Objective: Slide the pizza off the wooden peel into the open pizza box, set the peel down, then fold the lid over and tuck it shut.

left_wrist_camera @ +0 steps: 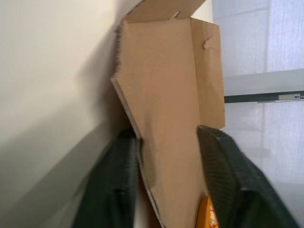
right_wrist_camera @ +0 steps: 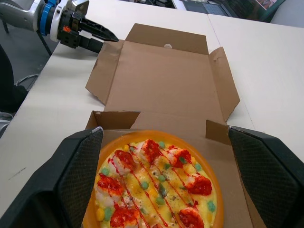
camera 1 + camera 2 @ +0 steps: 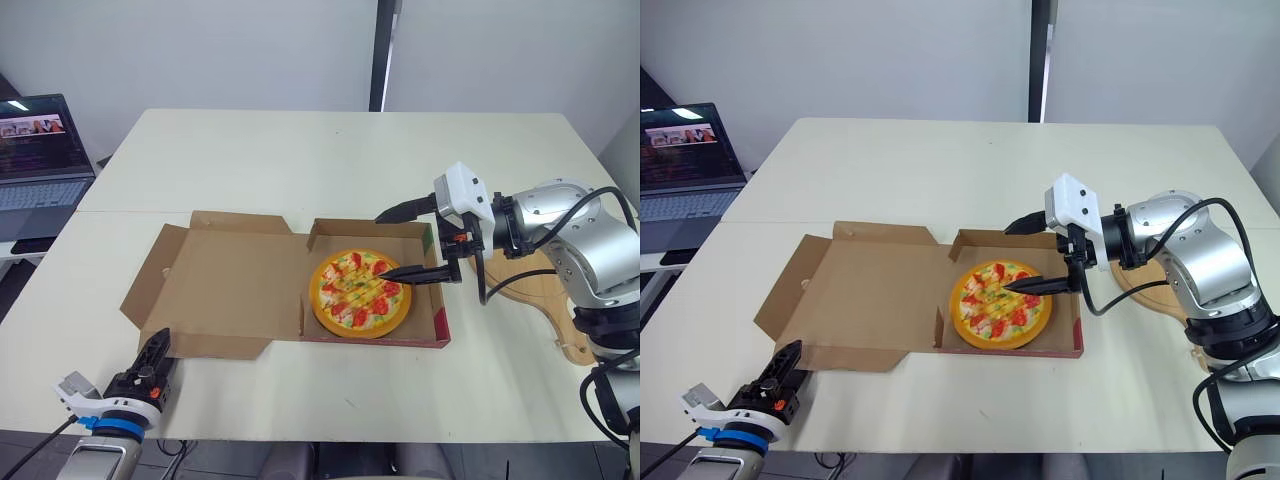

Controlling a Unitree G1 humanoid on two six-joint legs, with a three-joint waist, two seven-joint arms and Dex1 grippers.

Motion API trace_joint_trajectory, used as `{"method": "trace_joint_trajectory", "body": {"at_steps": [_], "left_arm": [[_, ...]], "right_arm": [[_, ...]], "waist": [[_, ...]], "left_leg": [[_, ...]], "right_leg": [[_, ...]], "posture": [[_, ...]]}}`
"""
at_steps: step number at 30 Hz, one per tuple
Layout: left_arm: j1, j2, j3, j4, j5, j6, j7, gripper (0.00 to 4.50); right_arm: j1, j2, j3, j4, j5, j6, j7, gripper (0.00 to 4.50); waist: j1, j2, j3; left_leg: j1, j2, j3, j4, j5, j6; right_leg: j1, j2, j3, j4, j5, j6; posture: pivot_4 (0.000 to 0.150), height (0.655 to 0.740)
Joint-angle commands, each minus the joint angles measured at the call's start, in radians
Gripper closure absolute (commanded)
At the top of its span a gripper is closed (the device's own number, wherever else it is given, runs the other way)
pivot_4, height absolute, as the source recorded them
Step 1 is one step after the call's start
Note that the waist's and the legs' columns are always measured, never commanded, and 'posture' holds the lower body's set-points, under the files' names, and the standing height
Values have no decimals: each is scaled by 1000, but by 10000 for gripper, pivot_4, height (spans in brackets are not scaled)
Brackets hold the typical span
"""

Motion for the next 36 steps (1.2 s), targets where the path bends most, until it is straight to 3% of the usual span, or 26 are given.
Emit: {"method": "trace_joint_trajectory", "body": {"at_steps": [1, 3, 15, 21, 24, 34, 35, 36], "left_arm": [[-8, 14, 0, 19, 23, 14, -28, 40206], [-14, 16, 1, 32, 30, 19, -36, 44462], [2, 67, 31, 1, 53, 59, -85, 44462], [24, 123, 45, -113, 37, 70, -100, 44462], [6, 149, 54, -134, 23, 63, -92, 45000], [-97, 280, 57, -121, -7, 79, -83, 45000], [-104, 287, 57, -119, -7, 81, -84, 45000], [-108, 293, 58, -117, -6, 85, -86, 45000]], "right_arm": [[-24, -9, -10, -28, 1, 5, 4, 0], [-20, -10, -11, -35, 3, 10, 2, 0], [7, -26, -26, -41, -12, 7, -21, 0], [19, -42, -24, 59, -125, -7, -127, 0], [-8, -27, -16, 165, -207, -53, -197, 5793], [-250, 116, 143, 844, -579, -415, -409, 41539], [-271, 130, 152, 901, -600, -443, -415, 44538], [-290, 142, 159, 951, -616, -469, -418, 44538]], "waist": [[1, 1, -1], [3, 4, -2], [1, 5, -3], [1, 3, -2], [1, 3, -2], [-7, 3, -1], [-7, 3, -1], [-7, 3, -1]], "left_leg": [[0, 0, 0, 0, 0, 0], [0, 0, 0, 0, 0, 0], [0, 1, -1, 0, 0, 0], [0, 0, -1, -1, 0, -1], [0, 1, -1, -1, 0, -1], [0, 2, 1, -1, 0, -2], [-1, 2, 1, -2, 1, -2], [-1, 2, 1, -2, 1, -2]], "right_leg": [[0, 0, 0, 0, 0, 0], [0, 0, 0, 0, 0, 0], [0, 1, 0, 0, 0, 0], [0, 1, 0, 0, 0, 0], [0, 1, 0, 0, 0, 0], [-2, 3, 2, 0, 1, -2], [-3, 3, 2, 0, 1, -2], [-3, 3, 2, 0, 1, -2]], "posture": [[1500, 7400], [1500, 7400], [1500, 7400], [1500, 7400], [1500, 7400], [1500, 7400], [1500, 7400], [1500, 7400]]}}
